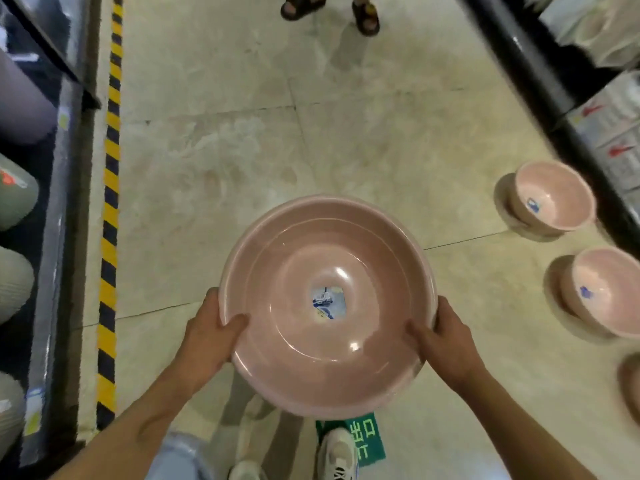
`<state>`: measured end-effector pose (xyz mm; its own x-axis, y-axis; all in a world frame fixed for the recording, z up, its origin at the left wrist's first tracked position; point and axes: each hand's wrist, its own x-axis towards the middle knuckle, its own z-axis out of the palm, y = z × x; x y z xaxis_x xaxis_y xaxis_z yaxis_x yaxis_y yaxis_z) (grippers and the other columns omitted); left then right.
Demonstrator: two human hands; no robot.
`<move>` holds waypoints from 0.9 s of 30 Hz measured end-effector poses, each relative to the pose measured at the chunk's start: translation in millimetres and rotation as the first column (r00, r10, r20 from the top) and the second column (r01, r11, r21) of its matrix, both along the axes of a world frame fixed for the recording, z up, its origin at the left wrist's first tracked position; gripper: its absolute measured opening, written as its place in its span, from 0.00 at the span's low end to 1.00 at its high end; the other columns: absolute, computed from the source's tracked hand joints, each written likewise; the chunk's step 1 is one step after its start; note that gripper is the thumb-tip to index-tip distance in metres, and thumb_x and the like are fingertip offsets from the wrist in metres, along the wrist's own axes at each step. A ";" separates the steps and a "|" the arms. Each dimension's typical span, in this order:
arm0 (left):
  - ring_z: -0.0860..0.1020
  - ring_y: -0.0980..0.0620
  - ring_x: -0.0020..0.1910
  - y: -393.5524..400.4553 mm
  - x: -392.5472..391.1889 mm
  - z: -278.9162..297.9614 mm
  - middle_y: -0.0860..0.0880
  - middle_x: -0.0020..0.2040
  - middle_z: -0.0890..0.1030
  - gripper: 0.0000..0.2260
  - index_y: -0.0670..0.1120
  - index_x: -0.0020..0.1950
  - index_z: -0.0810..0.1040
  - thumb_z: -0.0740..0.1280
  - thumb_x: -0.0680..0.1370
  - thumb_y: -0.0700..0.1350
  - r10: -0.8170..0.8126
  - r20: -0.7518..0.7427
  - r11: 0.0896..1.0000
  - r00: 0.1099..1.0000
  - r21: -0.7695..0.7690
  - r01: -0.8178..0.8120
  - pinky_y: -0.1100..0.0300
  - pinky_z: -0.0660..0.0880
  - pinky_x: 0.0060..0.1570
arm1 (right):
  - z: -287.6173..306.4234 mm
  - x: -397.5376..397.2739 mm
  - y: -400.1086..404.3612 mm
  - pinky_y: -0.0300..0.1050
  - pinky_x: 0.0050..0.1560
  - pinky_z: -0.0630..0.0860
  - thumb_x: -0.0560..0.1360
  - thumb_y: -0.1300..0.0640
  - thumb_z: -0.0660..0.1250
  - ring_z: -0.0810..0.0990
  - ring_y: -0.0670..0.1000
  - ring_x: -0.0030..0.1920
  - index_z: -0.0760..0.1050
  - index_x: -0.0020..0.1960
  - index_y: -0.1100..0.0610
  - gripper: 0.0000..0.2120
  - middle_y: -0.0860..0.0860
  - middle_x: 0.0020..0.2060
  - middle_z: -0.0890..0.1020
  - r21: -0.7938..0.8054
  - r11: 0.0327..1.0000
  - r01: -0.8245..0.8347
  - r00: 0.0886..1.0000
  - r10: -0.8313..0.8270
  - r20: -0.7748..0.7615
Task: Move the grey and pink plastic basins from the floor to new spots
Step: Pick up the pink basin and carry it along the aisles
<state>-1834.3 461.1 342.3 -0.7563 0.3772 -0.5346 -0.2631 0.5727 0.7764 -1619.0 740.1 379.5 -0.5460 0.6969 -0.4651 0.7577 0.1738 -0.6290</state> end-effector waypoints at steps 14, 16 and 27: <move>0.82 0.53 0.47 292.4 179.1 53.7 0.53 0.51 0.81 0.12 0.59 0.61 0.70 0.65 0.81 0.45 -0.607 -0.026 0.795 0.795 0.001 0.607 0.60 0.79 0.35 | 45.5 297.7 101.6 0.44 0.40 0.76 0.72 0.46 0.68 0.81 0.48 0.49 0.72 0.62 0.49 0.20 0.46 0.52 0.81 -0.084 0.782 0.617 0.779 -0.623 -0.073; 0.82 0.54 0.45 327.1 204.9 56.6 0.52 0.50 0.82 0.10 0.57 0.59 0.70 0.65 0.81 0.45 -0.655 -0.030 0.756 0.755 -0.019 0.655 0.63 0.78 0.31 | 43.5 331.3 114.7 0.45 0.40 0.76 0.75 0.52 0.69 0.81 0.49 0.49 0.72 0.63 0.50 0.18 0.48 0.52 0.82 -0.105 0.737 0.668 0.736 -0.675 -0.052; 0.82 0.51 0.44 513.2 358.1 59.1 0.50 0.48 0.82 0.08 0.55 0.54 0.72 0.66 0.78 0.43 -0.803 -0.077 0.595 0.591 -0.040 0.803 0.56 0.79 0.35 | 37.4 489.6 214.9 0.43 0.34 0.73 0.74 0.55 0.67 0.81 0.49 0.43 0.70 0.57 0.51 0.13 0.48 0.46 0.81 -0.089 0.490 0.867 0.492 -0.871 -0.003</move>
